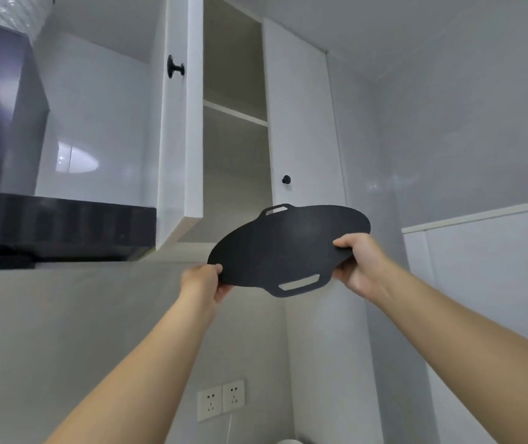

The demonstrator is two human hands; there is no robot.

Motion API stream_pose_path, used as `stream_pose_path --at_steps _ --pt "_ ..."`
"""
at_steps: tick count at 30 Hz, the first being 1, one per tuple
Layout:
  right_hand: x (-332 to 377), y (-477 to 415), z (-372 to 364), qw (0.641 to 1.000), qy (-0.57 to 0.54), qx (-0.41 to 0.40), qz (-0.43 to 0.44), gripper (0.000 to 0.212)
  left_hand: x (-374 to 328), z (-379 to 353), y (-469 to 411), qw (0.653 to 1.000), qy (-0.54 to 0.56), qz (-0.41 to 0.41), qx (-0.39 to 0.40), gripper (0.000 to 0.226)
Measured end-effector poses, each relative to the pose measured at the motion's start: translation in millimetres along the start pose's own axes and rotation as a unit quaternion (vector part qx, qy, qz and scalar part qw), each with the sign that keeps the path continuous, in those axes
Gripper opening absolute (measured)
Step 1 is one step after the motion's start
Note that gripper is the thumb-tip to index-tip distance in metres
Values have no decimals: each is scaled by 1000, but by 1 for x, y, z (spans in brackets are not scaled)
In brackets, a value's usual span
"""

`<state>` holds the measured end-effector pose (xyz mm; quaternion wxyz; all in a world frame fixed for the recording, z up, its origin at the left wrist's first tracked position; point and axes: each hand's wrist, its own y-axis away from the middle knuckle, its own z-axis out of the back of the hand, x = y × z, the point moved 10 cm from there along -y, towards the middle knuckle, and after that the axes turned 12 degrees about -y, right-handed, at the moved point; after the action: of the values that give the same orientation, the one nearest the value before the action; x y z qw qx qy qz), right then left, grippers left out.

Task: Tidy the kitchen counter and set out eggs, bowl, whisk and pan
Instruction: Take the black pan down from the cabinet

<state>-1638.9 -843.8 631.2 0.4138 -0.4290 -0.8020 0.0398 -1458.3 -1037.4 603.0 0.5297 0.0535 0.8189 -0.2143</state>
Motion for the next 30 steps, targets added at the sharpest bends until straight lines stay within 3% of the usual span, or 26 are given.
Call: stream_pose_path --at_steps 2,4,7,10,12,13,17,20,24,30 --pt "-9 17 12 999 -34 -32 -10 26 -1 12 13 998 -59 9 -2 20" --pt "-19 31 21 996 -57 -58 -20 27 -17 34 23 980 -194 -20 -45 34" --pt "-32 45 32 994 -69 -78 -39 26 -71 61 48 879 -418 -187 -130 74" --pt "-37 51 39 993 -61 -92 -50 25 -114 47 84 779 -467 -400 -125 79" --pt "-39 53 41 992 -56 -94 -56 24 -123 30 92 713 -506 -472 -107 75" --pt "-41 53 41 992 -54 -96 -59 24 -125 24 92 694 -519 -487 -107 73" --pt "-48 52 46 992 -51 -95 -72 23 -125 11 88 677 -539 -484 -129 66" --pt "-53 50 52 991 -52 -98 -76 24 -118 -8 87 633 -589 -481 -145 65" --pt "-60 41 61 990 -52 -103 -81 24 -105 -45 74 515 -680 -492 -174 81" --pt "-73 23 72 989 -44 -110 -90 23 -89 -83 43 399 -770 -471 -163 87"
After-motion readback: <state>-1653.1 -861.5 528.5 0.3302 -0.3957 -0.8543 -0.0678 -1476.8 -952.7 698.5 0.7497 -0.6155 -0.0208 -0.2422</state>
